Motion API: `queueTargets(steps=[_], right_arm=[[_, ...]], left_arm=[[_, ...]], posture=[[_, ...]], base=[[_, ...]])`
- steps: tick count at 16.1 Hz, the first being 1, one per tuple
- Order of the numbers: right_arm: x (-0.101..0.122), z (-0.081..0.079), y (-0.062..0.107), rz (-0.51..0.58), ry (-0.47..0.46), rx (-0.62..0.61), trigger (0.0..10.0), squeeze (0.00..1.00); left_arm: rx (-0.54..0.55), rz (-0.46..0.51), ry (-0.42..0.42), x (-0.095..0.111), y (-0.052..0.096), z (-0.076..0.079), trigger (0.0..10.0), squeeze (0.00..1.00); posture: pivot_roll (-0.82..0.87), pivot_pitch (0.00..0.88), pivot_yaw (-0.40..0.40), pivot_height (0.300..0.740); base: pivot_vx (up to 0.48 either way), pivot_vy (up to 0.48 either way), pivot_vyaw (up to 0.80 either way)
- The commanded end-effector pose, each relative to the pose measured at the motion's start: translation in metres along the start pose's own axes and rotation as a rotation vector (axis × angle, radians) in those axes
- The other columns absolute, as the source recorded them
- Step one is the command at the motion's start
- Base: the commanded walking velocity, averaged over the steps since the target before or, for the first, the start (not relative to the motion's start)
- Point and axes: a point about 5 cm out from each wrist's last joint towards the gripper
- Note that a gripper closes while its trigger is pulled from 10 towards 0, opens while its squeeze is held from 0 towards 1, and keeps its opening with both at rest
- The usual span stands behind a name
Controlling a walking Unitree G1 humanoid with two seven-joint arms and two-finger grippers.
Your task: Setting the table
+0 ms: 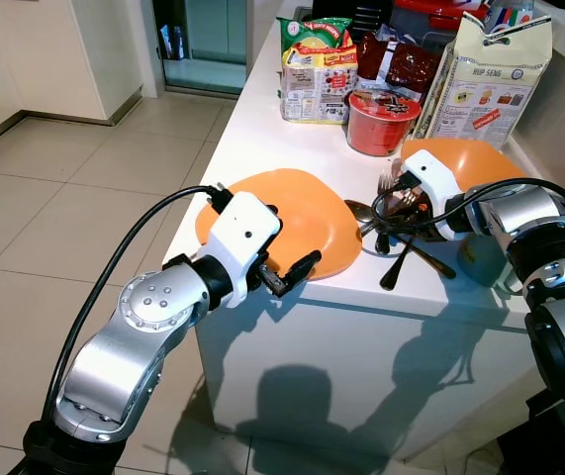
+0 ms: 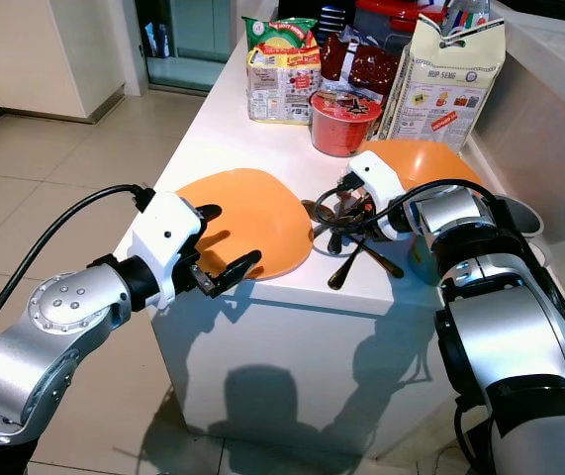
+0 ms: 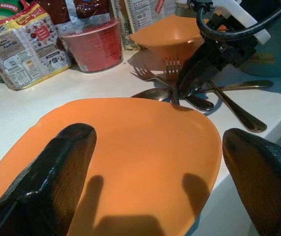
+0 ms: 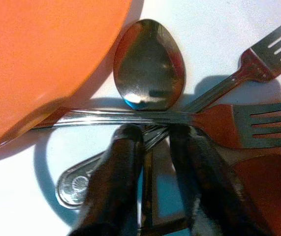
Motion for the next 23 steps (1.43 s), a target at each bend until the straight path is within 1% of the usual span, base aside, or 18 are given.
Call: queueTargets(steps=[1, 8, 10, 14, 15, 16, 18, 19, 20, 21, 22, 23], right_arm=[[0.003, 0.001, 0.001, 0.003, -0.006, -0.002, 0.0, 0.0], [0.021, 0.011, 0.017, 0.098, -0.019, -0.021, 0.0, 0.0], [0.027, 0.017, 0.028, 0.134, -0.011, -0.033, 0.0, 0.0], [0.034, 0.022, 0.041, 0.168, 0.007, -0.045, 0.0, 0.0], [0.04, 0.024, 0.046, 0.209, -0.003, -0.058, 0.0, 0.0], [0.048, 0.025, 0.052, 0.276, -0.035, -0.058, 0.0, 0.0], [0.053, 0.021, 0.054, 0.345, -0.07, -0.014, 0.0, 0.0], [0.053, 0.02, 0.054, 0.351, -0.074, -0.005, 0.0, 0.0], [0.051, 0.016, 0.053, 0.347, -0.051, 0.018, 0.0, 0.0], [0.049, 0.011, 0.051, 0.336, -0.004, 0.042, 0.0, 0.0], [0.047, 0.01, 0.051, 0.317, 0.028, 0.027, 1.2, 0.0], [0.044, 0.01, 0.05, 0.296, 0.047, 0.006, 10.0, 0.0]], left_arm=[[0.014, 0.003, -0.006, 0.003, -0.001, -0.004, 10.0, 0.0], [0.063, 0.024, 0.005, 0.007, 0.0, -0.01, 10.0, 0.0], [0.066, 0.028, 0.012, 0.007, 0.0, -0.009, 10.0, 0.0], [0.068, 0.035, 0.017, 0.008, -0.001, -0.01, 10.0, 0.0], [0.076, 0.046, 0.02, 0.01, -0.002, -0.011, 10.0, 0.0], [0.095, 0.057, 0.023, 0.012, -0.003, -0.014, 10.0, 0.0], [0.134, 0.06, 0.026, 0.011, -0.002, -0.017, 10.0, 0.0], [0.139, 0.058, 0.024, 0.011, -0.002, -0.018, 10.0, 0.0], [0.14, 0.056, 0.023, 0.01, -0.001, -0.018, 10.0, 0.0], [0.138, 0.054, 0.023, 0.01, -0.001, -0.017, 10.0, 0.0], [0.135, 0.054, 0.023, 0.009, 0.0, -0.017, 10.0, 0.0], [0.131, 0.053, 0.023, 0.009, 0.0, -0.016, 10.0, 0.0]], posture=[[-0.03, 0.0, -0.07, 0.74], [-0.02, 0.0, -0.079, 0.74], [-0.02, 0.0, -0.081, 0.74], [-0.03, 0.0, -0.077, 0.74], [-0.03, 0.0, -0.073, 0.74], [-0.03, 0.0, -0.076, 0.74], [-0.03, 0.0, -0.084, 0.74], [-0.03, 0.0, -0.085, 0.74], [-0.03, 0.0, -0.088, 0.74], [-0.03, 0.0, -0.088, 0.74], [-0.03, 0.0, -0.088, 0.74], [-0.03, 0.0, -0.088, 0.74]], base=[[0.0, 0.0, 0.0], [0.0, 0.0, 0.0], [0.0, 0.0, 0.0], [0.0, 0.0, 0.0], [0.0, 0.0, 0.0], [0.0, 0.0, 0.0], [0.0, 0.0, 0.0], [0.0, 0.0, 0.0], [0.0, 0.0, 0.0], [0.0, 0.0, 0.0], [0.0, 0.0, 0.0], [0.0, 0.0, 0.0]])
Point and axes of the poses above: a point about 5 cm out from each wrist's last joint towards the gripper, its own y axis pointing back from the gripper into the wrist, its own x axis along the axis of the wrist's last joint, z = x × y, and after that the axes turned 9 degrees about y, right-handed
